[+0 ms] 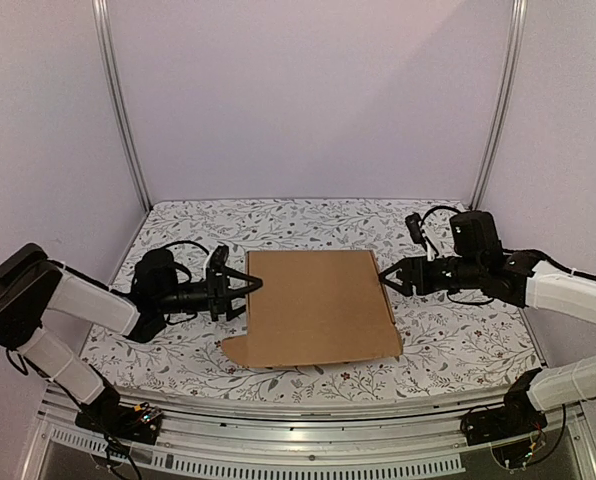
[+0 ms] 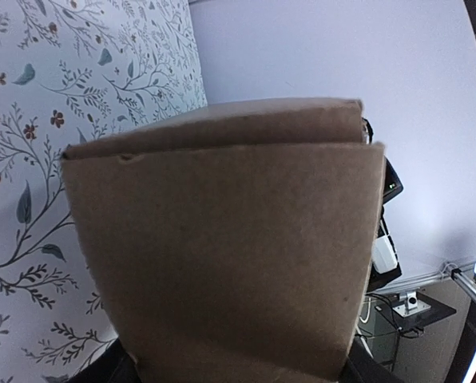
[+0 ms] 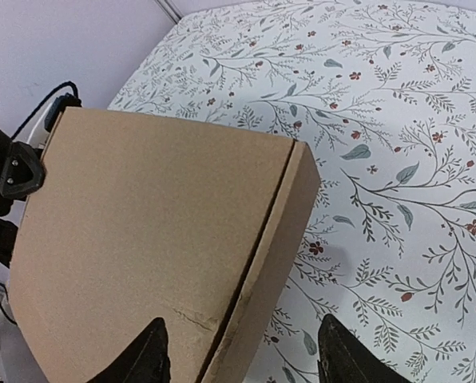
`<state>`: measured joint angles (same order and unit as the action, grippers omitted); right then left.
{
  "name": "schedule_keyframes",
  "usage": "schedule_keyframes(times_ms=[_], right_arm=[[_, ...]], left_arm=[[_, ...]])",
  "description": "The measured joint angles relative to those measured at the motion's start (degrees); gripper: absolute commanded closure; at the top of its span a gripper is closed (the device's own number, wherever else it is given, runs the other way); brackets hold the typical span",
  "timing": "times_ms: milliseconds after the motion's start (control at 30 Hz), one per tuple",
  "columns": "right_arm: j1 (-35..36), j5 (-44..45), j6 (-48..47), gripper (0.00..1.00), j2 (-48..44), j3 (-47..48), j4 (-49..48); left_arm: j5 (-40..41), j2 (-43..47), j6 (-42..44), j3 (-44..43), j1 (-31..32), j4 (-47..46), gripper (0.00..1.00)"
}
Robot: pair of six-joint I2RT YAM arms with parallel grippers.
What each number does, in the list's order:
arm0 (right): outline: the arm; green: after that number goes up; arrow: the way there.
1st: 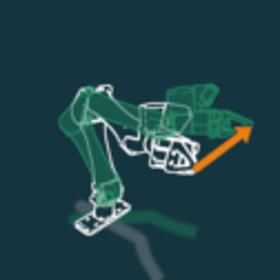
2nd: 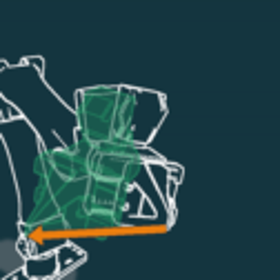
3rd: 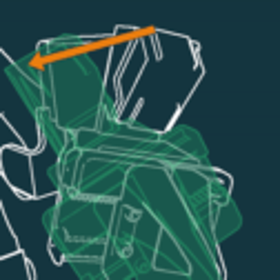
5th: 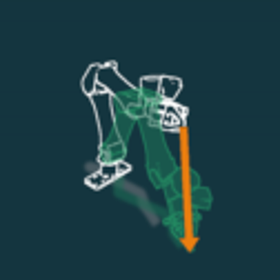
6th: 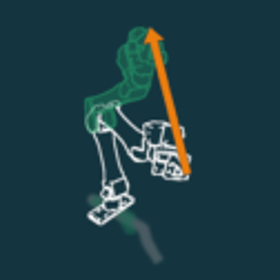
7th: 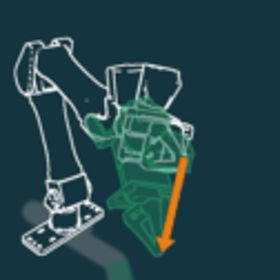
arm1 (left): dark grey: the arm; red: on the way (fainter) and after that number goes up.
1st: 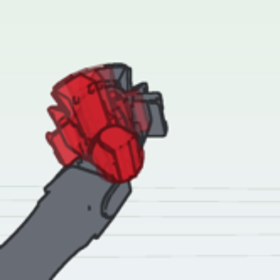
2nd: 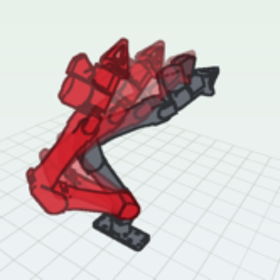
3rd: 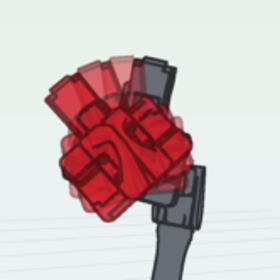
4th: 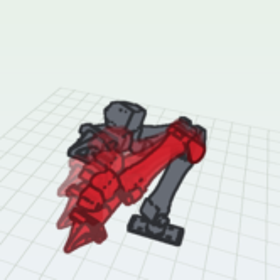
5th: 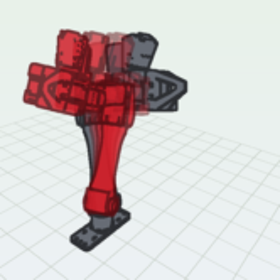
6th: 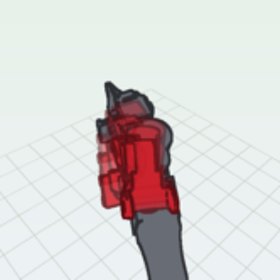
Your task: Fold the paper box
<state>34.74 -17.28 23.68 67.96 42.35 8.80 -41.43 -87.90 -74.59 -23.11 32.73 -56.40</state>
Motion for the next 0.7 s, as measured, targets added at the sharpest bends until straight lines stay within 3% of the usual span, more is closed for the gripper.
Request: schedule_keyframes(times_ms=[133, 233, 500, 700], right_arm=[[0.0, -4.2, -6.5, 0.24, -6.2, 2.2, 2.1], [0.4, -7.5, -9.6, 0.02, -10.0, 2.7, 2.4], [8.3, -10.4, -22.8, 0.01, -16.0, 10.5, 9.1], [19.6, -3.5, -41.0, 0.01, -17.9, 16.9, 15.5]], left_arm=[[-3.2, 5.2, -0.3, 0.0, -1.5, 2.9, 0.76], [-5.8, 8.1, -2.1, -0.1, -2.6, 4.2, 0.81], [-13.3, 18.0, -4.4, -2.0, -5.4, 11.6, 0.91], [-19.9, 23.6, -5.0, -4.2, -8.7, 16.8, 1.0]])
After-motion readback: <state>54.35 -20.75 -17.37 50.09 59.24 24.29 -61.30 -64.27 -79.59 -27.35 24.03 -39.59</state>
